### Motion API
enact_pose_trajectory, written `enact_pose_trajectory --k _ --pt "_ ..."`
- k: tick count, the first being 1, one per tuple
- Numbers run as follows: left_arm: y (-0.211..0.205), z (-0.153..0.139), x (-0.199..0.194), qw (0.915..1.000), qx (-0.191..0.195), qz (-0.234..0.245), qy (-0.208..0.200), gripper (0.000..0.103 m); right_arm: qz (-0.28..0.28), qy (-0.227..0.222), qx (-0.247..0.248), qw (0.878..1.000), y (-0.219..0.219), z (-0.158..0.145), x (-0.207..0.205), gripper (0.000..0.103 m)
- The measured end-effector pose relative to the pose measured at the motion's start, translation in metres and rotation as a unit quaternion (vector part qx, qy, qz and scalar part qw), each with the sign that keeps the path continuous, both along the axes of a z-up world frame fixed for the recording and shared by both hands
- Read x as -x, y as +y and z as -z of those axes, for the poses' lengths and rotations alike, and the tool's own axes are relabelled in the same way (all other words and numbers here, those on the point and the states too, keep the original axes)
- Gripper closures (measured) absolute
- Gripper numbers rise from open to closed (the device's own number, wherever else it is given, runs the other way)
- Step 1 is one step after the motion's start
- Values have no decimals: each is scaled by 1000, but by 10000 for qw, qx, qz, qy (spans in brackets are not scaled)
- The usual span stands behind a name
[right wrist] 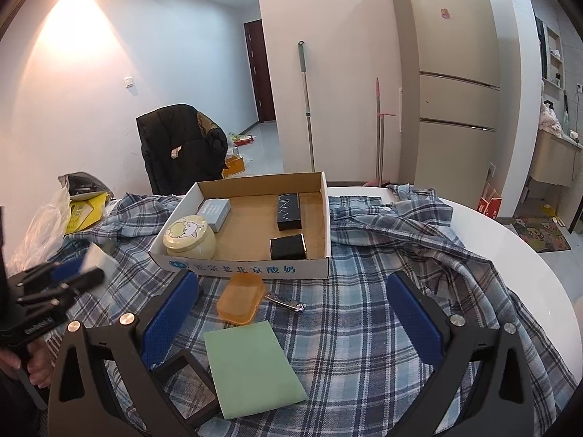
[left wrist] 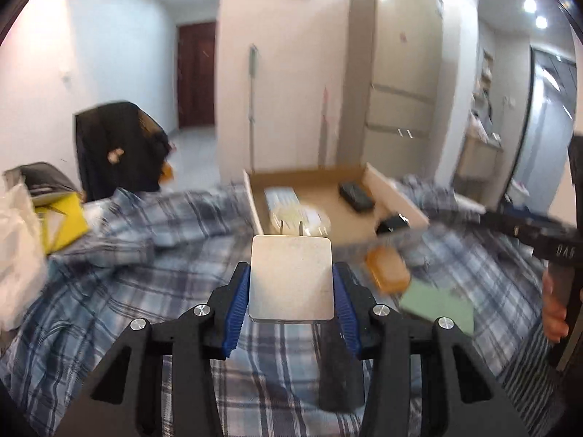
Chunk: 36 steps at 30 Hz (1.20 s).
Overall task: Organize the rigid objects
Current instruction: 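Grasp the orange translucent container with the right tool while the left tool lifts the charger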
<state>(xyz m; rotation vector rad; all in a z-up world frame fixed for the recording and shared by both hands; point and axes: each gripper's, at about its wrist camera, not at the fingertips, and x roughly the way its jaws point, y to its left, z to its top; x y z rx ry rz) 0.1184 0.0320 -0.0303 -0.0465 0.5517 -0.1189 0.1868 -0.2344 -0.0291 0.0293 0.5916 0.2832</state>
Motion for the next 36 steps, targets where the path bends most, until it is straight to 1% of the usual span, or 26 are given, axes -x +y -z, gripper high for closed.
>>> enact_pose_trajectory --k 2,4,5,7,8,9,11,12,13,14,16,18,19,21,23,25,26,27,32,34,36 --pt "1 -9 4 9997 -59 -163 -197 56 31 57 -4 10000 0 0 -1 0" --pt "3 -15 3 9995 -42 -142 -290 56 47 203 26 9998 3 -1 -7 0" --pt "2 -18 -1 9993 -115 -97 -349 56 103 345 82 9993 7 -2 -12 0" --pt "1 -21 -5 9982 -222 -113 -549 56 85 613 136 9980 16 -2 -21 6" --pt "0 -21 -5 9976 -233 -148 -632 56 -37 782 171 9968 23 -2 -26 11" --pt "1 -19 -5 9968 -227 -214 -741 56 -127 947 258 9951 31 0 -32 14" --pt "4 -9 -5 9946 -160 -429 -927 56 -162 1221 426 9915 46 7 -42 15" --pt "4 -3 -5 9942 -249 -516 -912 56 -180 1363 453 9895 53 11 -47 16" --pt "3 0 -7 9951 -283 -485 -812 56 -209 1514 470 9871 60 17 -53 16" --pt "4 2 -9 9959 -224 -415 -769 56 -234 1640 496 9849 65 23 -57 16" --pt "7 1 -7 9953 -181 -472 -821 56 -312 1873 639 9797 77 38 -68 16" --pt "9 1 -8 9953 -133 -489 -822 56 -213 2055 744 9756 82 51 -74 17" --pt "10 1 -9 9953 -138 -512 -807 56 -176 2158 696 9738 84 56 -77 17" --pt "9 2 -9 9955 -151 -528 -771 56 -194 2308 610 9709 87 63 -81 23" --pt "8 1 -8 9954 -170 -507 -796 56 -141 2325 629 9705 90 68 -82 27" --pt "6 2 -6 9952 -193 -486 -829 56 -115 2317 770 9697 95 71 -84 39" --pt "5 2 -5 9951 -204 -482 -840 56 -130 2340 832 9686 97 73 -86 51" --pt "5 2 -4 9950 -214 -477 -852 56 -158 2380 874 9672 98 75 -87 59" --pt "6 2 -3 9947 -222 -547 -843 56 -149 2225 992 9697 98 76 -84 60" --pt "7 1 -2 9944 -203 -595 -855 56 -147 1993 1133 9733 98 70 -75 60" --pt "9 0 -3 9941 -196 -625 -869 56 -269 1862 1103 9759 96 60 -63 60"
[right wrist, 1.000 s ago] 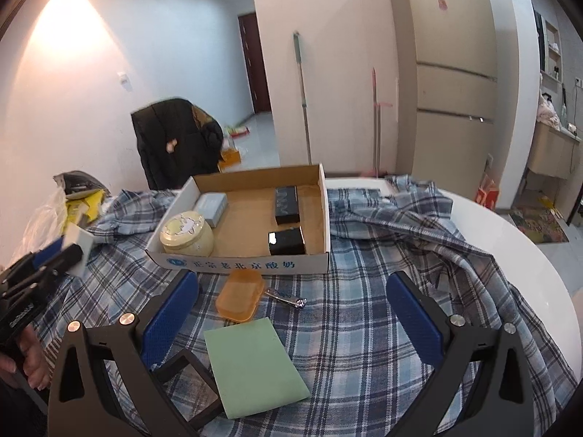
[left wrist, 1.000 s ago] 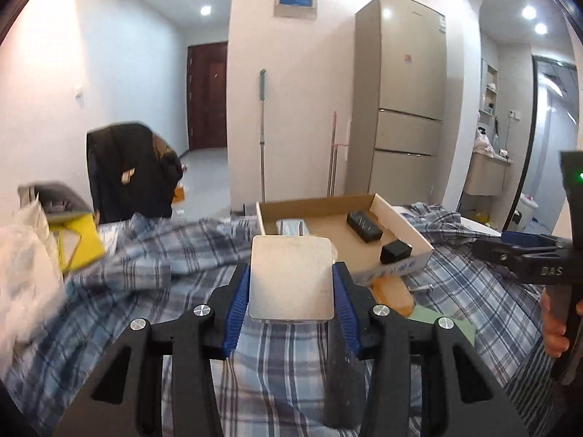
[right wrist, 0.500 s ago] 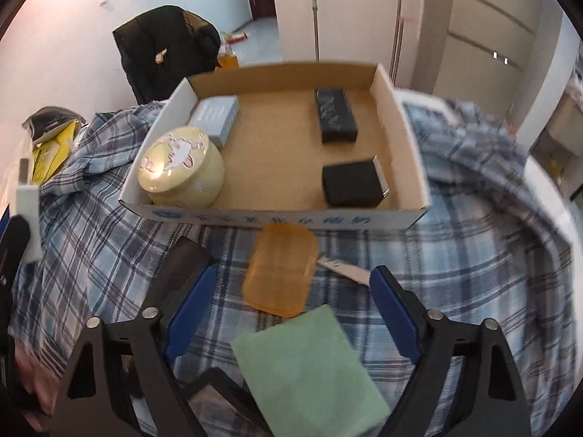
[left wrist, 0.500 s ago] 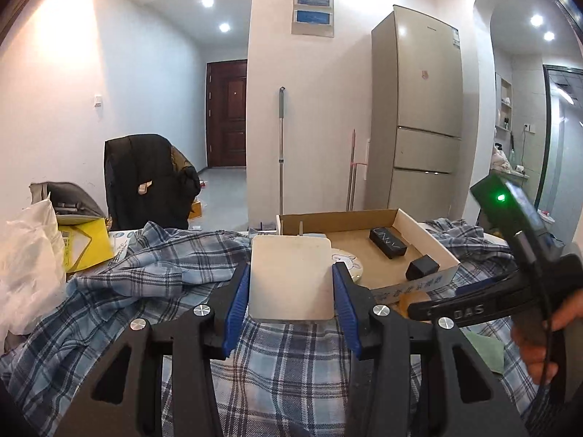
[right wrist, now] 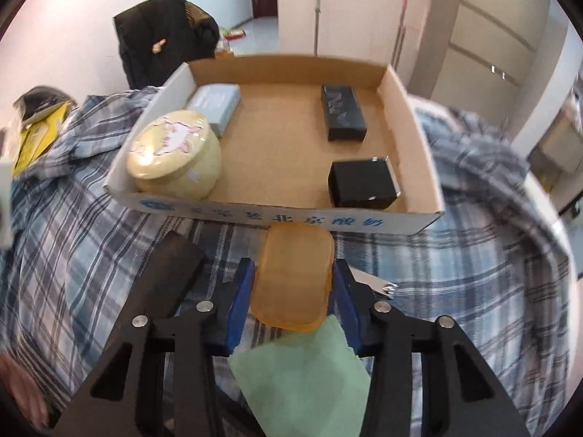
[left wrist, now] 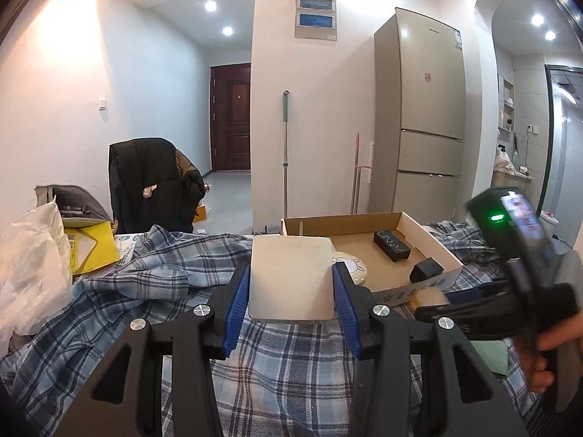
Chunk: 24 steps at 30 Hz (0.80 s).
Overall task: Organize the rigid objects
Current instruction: 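Grasp the orange translucent container with the right tool while the left tool lifts the charger, then carry the charger and orange container over the cardboard box with both tools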
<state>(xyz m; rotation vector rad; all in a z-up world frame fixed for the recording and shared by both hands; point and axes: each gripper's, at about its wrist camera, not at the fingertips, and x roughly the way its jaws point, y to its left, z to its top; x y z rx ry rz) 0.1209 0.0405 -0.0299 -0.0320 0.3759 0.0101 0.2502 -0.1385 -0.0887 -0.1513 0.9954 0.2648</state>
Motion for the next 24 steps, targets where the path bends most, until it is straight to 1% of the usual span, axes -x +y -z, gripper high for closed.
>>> enact_pose_trajectory --k 4,7,12,16,18,19,21,24 --pt "-2 -1 2 10000 -63 3 -24 56 -137 -100 -268 9995 -12 -21 20 60" --pt "-6 -1 2 9999 -146 22 -35 56 -167 -272 -381 9988 -21 -39 25 60" --pt "-10 0 0 9997 -243 50 -7 56 -82 -671 -473 9966 -18 -72 3 60" --pt "-6 -3 -7 9998 -137 21 128 56 10 -698 -640 9955 -12 -83 -16 60" --pt "-1 -8 -12 9997 1 49 221 56 21 -735 -771 9943 -9 -88 -22 60" --pt "2 -14 -17 9996 136 62 246 56 24 -772 -813 9937 -7 -90 -24 60" --pt "1 -28 -26 9994 178 130 271 56 41 -805 -855 9931 -4 -96 -31 60" --pt "-5 -53 -39 9994 253 214 141 56 52 -871 -897 9921 2 -107 -44 60"
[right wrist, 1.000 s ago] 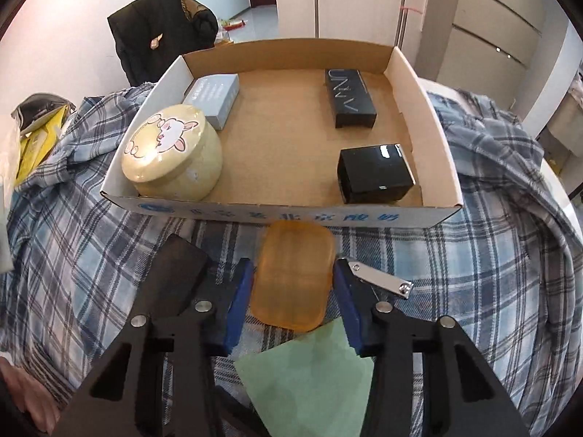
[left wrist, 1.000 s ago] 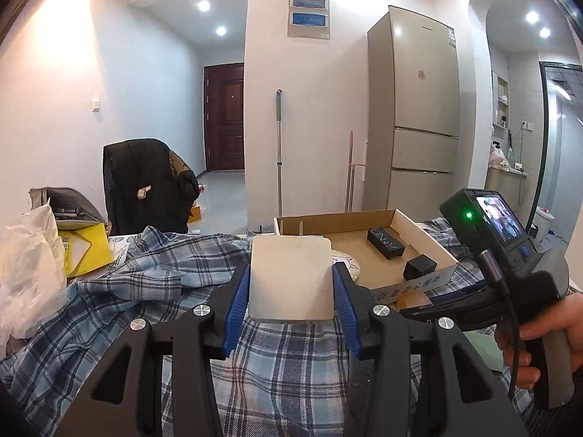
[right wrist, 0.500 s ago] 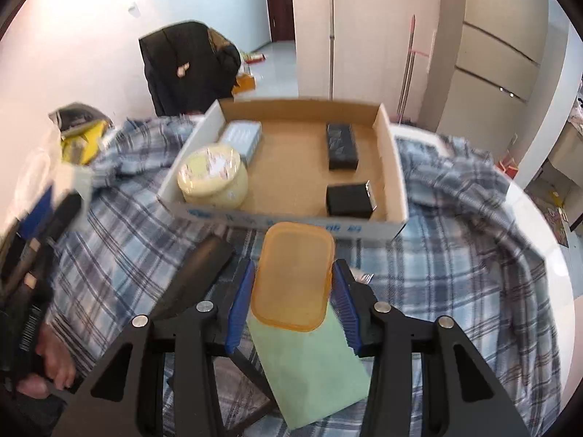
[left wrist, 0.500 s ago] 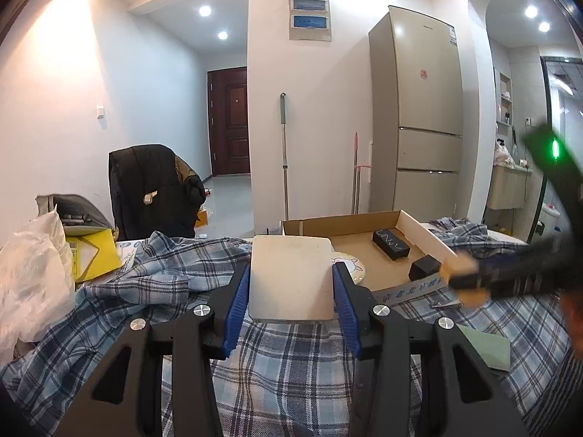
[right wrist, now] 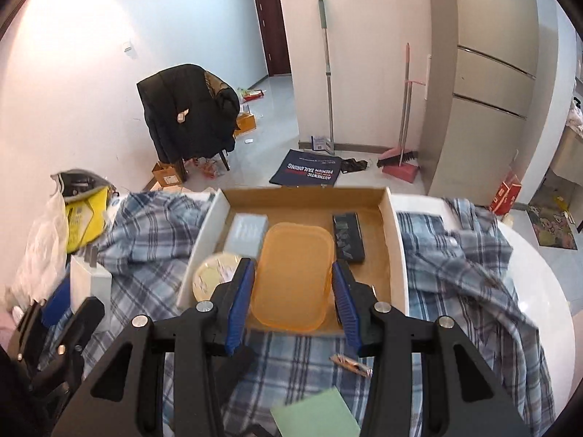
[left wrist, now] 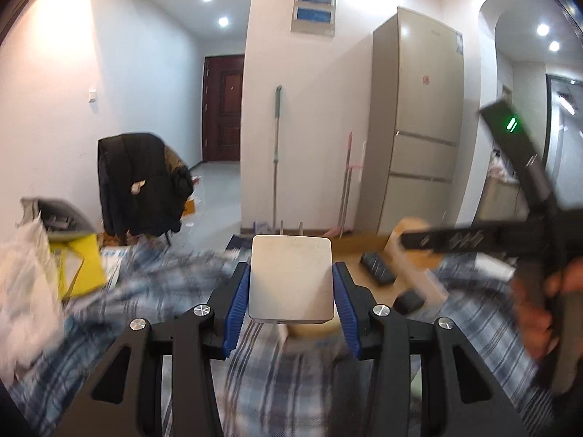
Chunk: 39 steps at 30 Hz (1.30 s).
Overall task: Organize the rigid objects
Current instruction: 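Carry the charger and orange container over the cardboard box with both tools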
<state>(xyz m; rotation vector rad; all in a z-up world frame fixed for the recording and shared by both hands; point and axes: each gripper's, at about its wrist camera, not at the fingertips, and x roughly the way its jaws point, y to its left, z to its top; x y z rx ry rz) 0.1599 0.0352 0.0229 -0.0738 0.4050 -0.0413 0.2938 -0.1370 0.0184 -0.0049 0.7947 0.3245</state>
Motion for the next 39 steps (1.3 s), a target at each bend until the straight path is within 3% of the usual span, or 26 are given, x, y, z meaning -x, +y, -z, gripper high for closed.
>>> enact_pose_trajectory --k 5,9,12,15,21,27,39 --pt "-14 -56 -26 9990 321 -96 -296 56 448 -372 -380 9976 -9 -19 -19 60" --pt "-24 -85 -62 9977 666 126 -97 56 578 -469 -531 9958 -18 -17 -32 60" --pt "-36 -90 -89 9989 315 303 144 56 525 -295 -435 9972 -22 0 -40 60" --pt "-42 -79 -102 9995 5 182 277 56 458 -82 -304 9985 -26 16 -48 60" --pt "-35 -23 -134 9962 151 148 849 56 392 184 -182 9989 -29 35 -58 60" --pt "-30 18 -165 9912 -25 124 1318 56 126 549 -126 9983 -21 62 -66 60" --pt "-35 51 -179 9830 309 423 1758 56 -132 1145 -236 9931 -18 103 -77 61"
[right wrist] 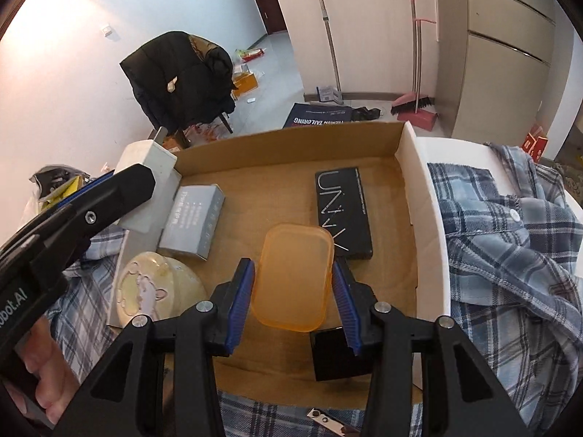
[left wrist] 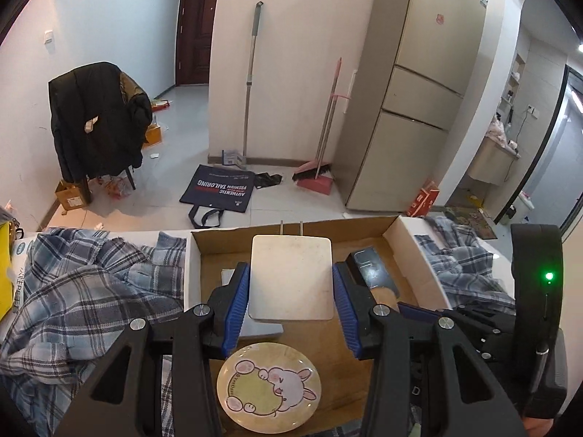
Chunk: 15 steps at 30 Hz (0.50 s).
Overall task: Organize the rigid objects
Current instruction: 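Carry the charger and orange container over the cardboard box with both tools, then lower the charger and orange container into the box and open both tools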
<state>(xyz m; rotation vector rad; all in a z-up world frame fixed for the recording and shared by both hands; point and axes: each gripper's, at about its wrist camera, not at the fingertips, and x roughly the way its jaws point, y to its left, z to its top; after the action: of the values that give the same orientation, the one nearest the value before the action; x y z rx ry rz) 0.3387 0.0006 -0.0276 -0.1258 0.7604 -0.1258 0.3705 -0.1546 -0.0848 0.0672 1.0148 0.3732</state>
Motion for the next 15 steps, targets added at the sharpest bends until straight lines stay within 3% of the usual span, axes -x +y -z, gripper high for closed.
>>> enact_pose_trajectory --k 2,11,15 --pt "-3 2 0 9998 -192 -73 3 56 -28 76 -41 10000 1 4 -1 62" --pt "-5 3 0 9999 -93 18 -60 56 107 130 17 9999 -7 4 -6 68" --pt "-11 4 1 9998 98 80 -177 56 282 92 -150 9994 -23 -14 -6 56"
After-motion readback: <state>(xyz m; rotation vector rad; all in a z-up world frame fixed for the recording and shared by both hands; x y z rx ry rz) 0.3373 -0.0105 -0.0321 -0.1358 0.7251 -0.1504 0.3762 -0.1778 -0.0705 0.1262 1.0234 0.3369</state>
